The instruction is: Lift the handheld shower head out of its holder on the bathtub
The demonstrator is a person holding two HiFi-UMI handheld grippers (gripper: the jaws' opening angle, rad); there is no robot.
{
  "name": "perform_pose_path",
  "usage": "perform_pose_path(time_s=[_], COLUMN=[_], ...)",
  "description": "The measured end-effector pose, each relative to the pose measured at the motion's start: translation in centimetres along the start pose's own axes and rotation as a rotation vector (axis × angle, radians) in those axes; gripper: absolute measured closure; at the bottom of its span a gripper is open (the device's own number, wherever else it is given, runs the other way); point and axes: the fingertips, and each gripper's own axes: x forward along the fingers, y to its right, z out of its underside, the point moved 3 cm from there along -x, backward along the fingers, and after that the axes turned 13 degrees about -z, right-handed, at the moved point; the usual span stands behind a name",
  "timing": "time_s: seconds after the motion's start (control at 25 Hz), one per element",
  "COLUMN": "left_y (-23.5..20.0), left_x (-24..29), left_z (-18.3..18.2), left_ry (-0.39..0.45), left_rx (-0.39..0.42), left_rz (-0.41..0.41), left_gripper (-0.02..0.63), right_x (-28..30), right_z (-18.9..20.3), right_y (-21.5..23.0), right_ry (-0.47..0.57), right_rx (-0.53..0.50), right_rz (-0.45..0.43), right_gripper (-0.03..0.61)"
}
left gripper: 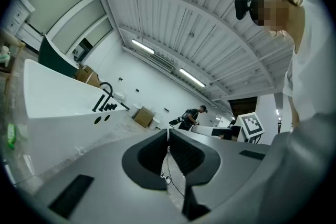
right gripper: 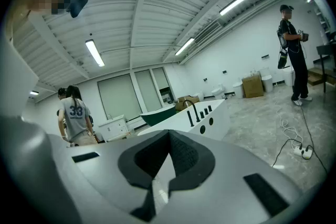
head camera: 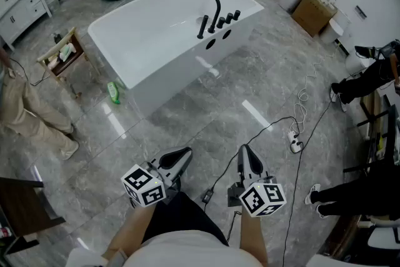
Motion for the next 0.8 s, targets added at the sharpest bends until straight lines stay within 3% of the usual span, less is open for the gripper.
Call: perform_pose_path(time_s=[0.32, 0.52, 0.8], left_y=[5.9, 6.2, 5.8], left_x=[-4.6, -5.7, -4.6], left_z=[0.9, 0.8, -0.3], left_ry=[0.01, 0.026, 0.033], left_rx=[0.066, 0.088, 0.095], left_rz=[0.044, 0.039, 0.032], left_gripper=[0.594, 0.594, 0.594], right_x=[-4.3, -4.4, -3.0], right_z=[1.3, 1.2, 0.2], right_y=[-5.2, -6.3, -5.8], right_ry=[0.016, 0.013, 0.051], right_rx=[0.004, -0.055, 0.018], right_rz=[-0.081, -0.115, -0.178], right_gripper=[0.563, 0.562, 0.561])
